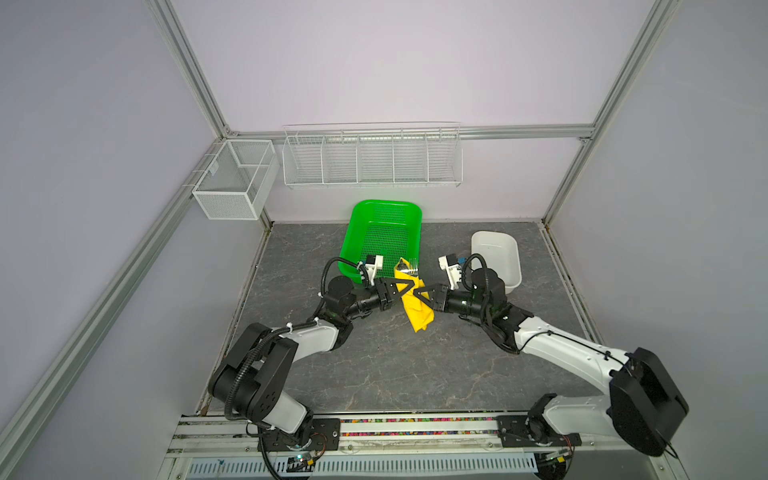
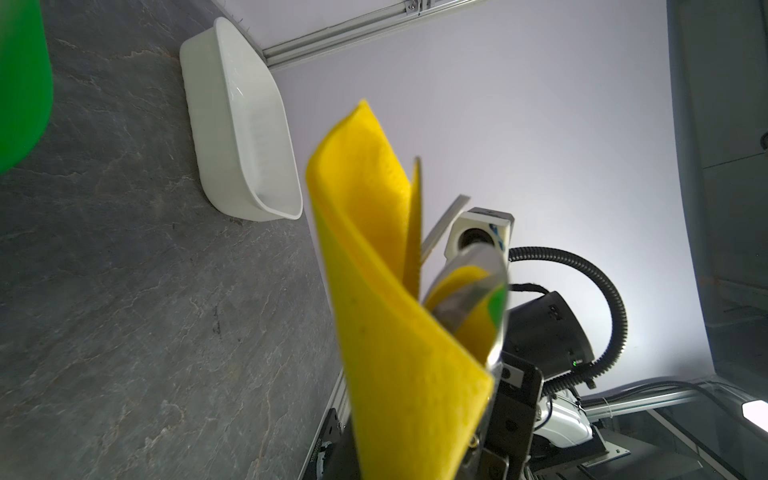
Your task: Place the utensils on the paper napkin and roll it up
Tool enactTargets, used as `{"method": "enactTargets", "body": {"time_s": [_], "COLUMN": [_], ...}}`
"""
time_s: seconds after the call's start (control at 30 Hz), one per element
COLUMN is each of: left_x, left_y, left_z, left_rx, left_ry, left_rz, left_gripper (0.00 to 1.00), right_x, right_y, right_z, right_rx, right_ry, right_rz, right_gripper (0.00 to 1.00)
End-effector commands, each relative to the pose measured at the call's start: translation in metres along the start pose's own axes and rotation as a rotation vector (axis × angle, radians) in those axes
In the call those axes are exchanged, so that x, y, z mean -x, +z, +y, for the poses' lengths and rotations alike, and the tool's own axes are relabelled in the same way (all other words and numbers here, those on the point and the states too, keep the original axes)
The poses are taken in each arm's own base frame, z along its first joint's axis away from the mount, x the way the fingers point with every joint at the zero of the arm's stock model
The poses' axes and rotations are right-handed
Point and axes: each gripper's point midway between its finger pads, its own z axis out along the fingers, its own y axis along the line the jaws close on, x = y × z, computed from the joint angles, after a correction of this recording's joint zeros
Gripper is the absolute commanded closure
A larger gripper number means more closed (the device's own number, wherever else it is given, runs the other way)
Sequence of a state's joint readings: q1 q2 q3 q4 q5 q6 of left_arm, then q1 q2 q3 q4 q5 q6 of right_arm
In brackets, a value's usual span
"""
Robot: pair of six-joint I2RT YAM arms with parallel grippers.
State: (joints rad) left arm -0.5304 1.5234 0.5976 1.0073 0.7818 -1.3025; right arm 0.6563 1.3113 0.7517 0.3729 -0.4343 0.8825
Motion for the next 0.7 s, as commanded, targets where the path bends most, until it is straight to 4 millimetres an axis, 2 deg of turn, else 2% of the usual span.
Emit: {"method": "enactTargets", "body": {"time_s": [0.0,0.07,0.17,0.23,0.3,0.43,0.53,0.67], "left_x": [0.008,0.009,0.01,0.01,0.01,0.01,0.009,0.009], "left_y": [0.001,0.001,0.001,0.001,0.001,0.001,0.001,0.001], "left_z": [-0.026,-0.029,-0.031,-0.033,-0.034,-0.038,-0.041,-0.044], "left_rx": [-0.052,-0.057,-0.06,-0.062,-0.066,-0.077,-0.086,-0.093], "left_ry": [0.073,0.077,0.08,0.082,0.085,0.093,0.099,0.102], "left_rz": [-0.027,-0.031,-0.033,-0.033,-0.03,-0.026,-0.02,-0.013], "left_gripper": [0.87,0.87,0.88,0.88,0.88,0.88,0.88,0.88], "right_x": [0.016,0.019,0.023,0.027,0.029,0.034,0.032,0.031], "right_y": [-0.009,-0.014,-0.025,-0.036,-0.048,-0.063,-0.056,-0.039], "right_z": [0.024,0.023,0.019,0.013,0.005,-0.007,0.001,0.009], "right_rx": [0.051,0.031,-0.03,-0.097,-0.162,-0.235,-0.18,-0.122], "right_ry": [-0.047,-0.054,-0.078,-0.095,-0.104,-0.097,-0.103,-0.101], "right_rz": [-0.051,-0.068,-0.106,-0.137,-0.163,-0.196,-0.135,-0.065], "right_gripper": [0.79,0.69,0.65,0.59,0.58,0.48,0.42,0.42]}}
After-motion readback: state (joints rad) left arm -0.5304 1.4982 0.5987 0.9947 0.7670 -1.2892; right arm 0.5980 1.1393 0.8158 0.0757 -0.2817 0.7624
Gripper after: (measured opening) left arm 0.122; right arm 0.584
